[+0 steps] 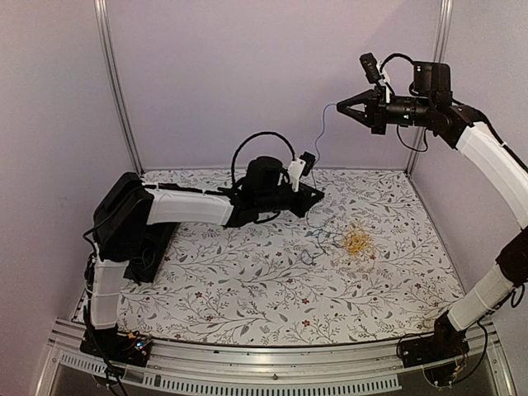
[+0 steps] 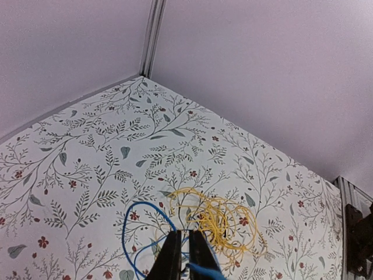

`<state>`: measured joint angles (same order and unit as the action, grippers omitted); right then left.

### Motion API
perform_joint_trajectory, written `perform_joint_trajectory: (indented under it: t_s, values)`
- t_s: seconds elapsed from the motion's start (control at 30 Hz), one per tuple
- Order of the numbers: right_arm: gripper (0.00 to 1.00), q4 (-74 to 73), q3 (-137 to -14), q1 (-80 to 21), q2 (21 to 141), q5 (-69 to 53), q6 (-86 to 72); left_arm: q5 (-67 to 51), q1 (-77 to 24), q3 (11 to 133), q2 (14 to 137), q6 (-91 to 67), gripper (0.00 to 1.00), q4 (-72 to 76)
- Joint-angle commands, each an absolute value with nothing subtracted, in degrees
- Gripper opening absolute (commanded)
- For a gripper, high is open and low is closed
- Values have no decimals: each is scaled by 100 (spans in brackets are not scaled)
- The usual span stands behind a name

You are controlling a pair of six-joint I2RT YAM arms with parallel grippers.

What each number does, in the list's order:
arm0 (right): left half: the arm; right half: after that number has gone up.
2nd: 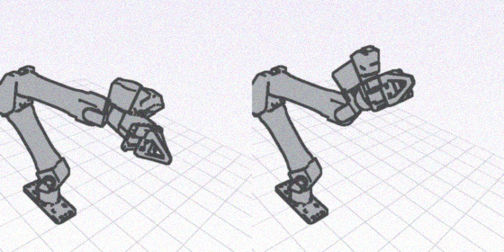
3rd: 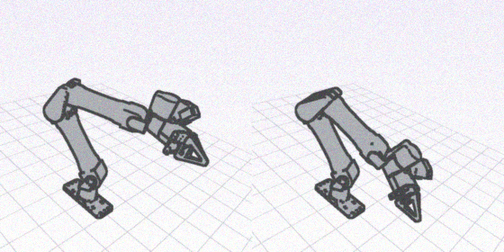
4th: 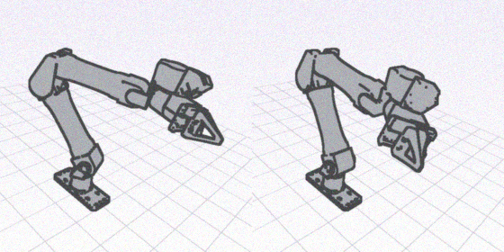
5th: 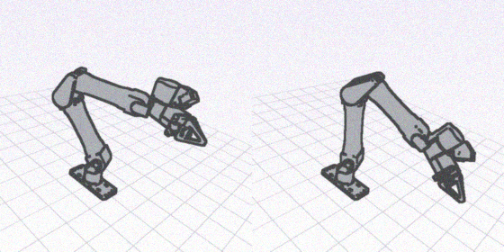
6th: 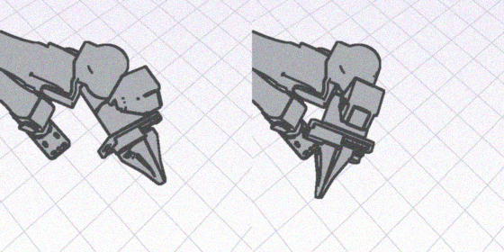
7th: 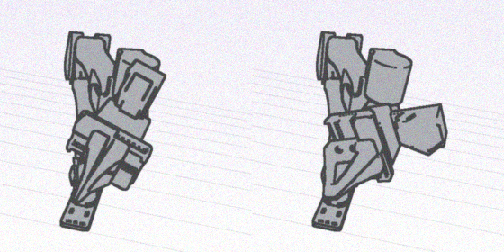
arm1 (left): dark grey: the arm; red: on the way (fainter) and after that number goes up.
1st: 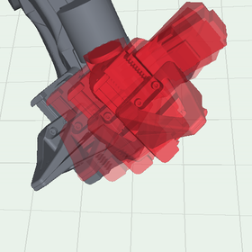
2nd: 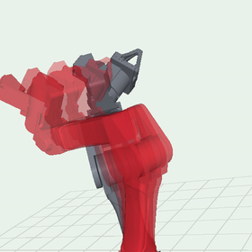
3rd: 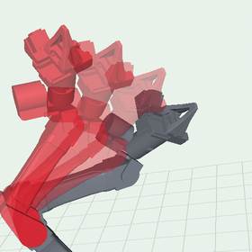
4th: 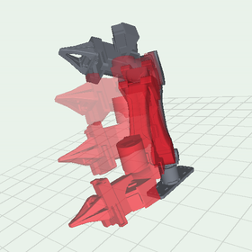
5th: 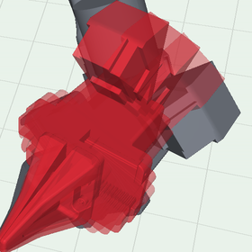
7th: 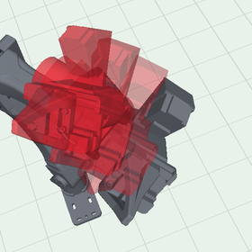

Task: Untangle the cables

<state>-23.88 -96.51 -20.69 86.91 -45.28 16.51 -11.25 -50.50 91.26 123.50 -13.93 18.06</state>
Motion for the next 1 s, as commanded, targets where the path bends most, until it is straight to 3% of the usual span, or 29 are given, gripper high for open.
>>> perform_joint_trajectory:
  t_s: [0.0, 0.13, 0.4, 0.77, 0.83, 0.97]
  values:
    - [0, -2347, -10511, -1951, 8805, -4648, 1071, -1205, -4828, 8866, 12703, -1830, 6, 2494]
    - [0, -2080, -11269, -1581, 9053, -4780, 279, -1322, -4760, 8408, 12779, -1941, 0, 2625]
    - [0, -1699, -12298, -1194, 9403, -4802, -462, -1378, -4681, 7631, 12884, -1931, 0, 2348]
    - [0, -1484, -12679, -1082, 9486, -4970, -972, -1202, -4621, 8075, 13350, -1965, 17, 1457]
    - [0, -1464, -12635, -1081, 9463, -4976, -1016, -1190, -4613, 8103, 13351, -1907, 8, 1453]
    - [0, -1452, -12611, -1085, 9427, -4932, -989, -1099, -4597, 8024, 13270, -1903, 0, 1450]
